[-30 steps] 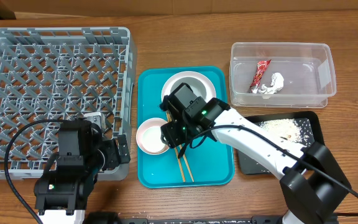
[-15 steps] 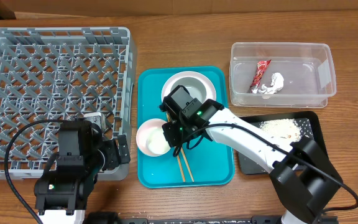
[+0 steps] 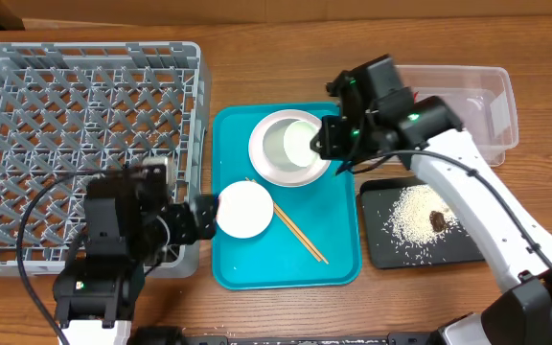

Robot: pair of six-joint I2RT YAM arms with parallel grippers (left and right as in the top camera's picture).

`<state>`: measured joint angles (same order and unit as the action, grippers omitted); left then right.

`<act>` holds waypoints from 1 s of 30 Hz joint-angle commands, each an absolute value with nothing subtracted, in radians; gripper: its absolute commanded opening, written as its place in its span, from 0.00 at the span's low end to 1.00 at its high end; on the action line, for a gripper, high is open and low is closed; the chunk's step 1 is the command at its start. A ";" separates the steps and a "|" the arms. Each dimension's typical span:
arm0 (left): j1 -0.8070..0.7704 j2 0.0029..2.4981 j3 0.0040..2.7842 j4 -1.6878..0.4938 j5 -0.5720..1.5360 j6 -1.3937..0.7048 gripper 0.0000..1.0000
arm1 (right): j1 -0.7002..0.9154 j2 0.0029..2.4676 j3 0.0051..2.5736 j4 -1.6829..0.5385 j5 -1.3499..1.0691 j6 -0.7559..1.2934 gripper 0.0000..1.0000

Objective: Sort waste into correct bins and load items into the dishwasher
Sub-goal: 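Grasp the white cup with the left gripper and lift it, then place the white cup upside down into the dish rack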

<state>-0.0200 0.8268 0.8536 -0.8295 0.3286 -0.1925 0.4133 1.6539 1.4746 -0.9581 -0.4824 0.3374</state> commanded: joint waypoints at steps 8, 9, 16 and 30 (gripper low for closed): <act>-0.027 1.021 0.871 -0.401 1.107 -0.153 1.00 | 0.405 1.652 1.483 -0.928 -1.316 0.257 0.04; -0.027 1.036 0.871 -0.369 1.145 -0.153 1.00 | 0.405 1.652 1.483 -0.921 -1.349 0.258 0.04; -0.027 1.059 0.871 -0.223 1.258 -0.162 0.98 | 0.405 1.652 1.483 -0.919 -1.401 0.258 0.04; -0.028 1.059 0.871 -0.115 1.288 -0.226 0.93 | 0.424 1.652 1.483 -0.926 -1.401 0.258 0.04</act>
<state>-0.0265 1.0504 0.8593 -0.1215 1.2865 -0.2100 0.4099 1.6596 1.4734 -0.9279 -1.3647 0.2722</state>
